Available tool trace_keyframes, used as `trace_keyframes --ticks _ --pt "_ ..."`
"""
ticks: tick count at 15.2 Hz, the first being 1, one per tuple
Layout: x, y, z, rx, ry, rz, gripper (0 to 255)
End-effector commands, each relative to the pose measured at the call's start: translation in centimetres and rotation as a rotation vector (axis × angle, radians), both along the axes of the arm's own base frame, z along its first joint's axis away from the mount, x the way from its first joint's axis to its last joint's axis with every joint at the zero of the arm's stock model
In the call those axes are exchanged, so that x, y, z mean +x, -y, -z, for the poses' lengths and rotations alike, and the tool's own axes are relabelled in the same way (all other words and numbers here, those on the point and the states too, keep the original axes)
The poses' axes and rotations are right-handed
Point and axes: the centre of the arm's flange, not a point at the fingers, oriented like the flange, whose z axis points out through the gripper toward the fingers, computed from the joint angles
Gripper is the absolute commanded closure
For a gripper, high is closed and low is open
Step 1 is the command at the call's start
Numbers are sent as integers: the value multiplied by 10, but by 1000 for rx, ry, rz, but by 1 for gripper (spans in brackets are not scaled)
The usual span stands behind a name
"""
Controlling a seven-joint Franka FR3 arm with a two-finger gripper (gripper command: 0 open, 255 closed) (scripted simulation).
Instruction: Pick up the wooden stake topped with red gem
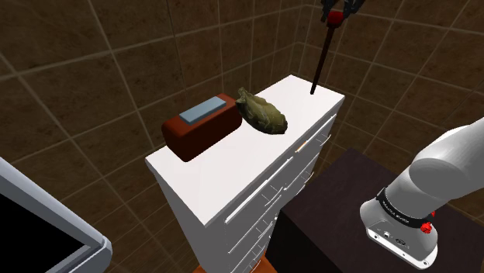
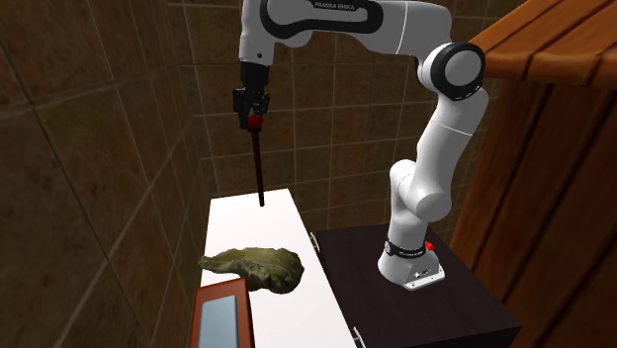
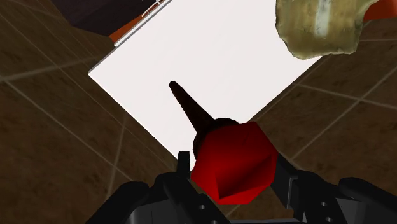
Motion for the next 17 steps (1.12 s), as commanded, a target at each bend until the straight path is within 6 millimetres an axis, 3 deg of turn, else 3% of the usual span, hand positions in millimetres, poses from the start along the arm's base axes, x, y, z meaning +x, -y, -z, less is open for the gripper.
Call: trace_keyframes --ticks 1,3,17 --pt "0 0 1 1 -2 0 255" --pt "0 0 1 1 -2 0 255" --pt "0 0 -73 1 -2 0 255"
